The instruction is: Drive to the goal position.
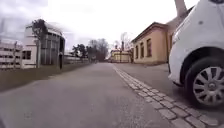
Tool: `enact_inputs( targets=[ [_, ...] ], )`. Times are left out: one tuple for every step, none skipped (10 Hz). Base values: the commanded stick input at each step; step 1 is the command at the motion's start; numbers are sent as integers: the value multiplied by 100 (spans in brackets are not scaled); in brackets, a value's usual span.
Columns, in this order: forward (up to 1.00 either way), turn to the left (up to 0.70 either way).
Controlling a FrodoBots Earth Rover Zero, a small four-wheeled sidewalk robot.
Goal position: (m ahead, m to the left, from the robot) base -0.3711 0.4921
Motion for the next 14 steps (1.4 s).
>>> enact_inputs(
  targets=[
    [100,0],
    [100,0],
    [100,0],
    [100,0],
    [100,0],
    [100,0],
    [100,0],
    [100,0],
    [100,0],
    [100,0],
    [100,0],
    [100,0],
    [100,0],
    [100,0]
  ],
)
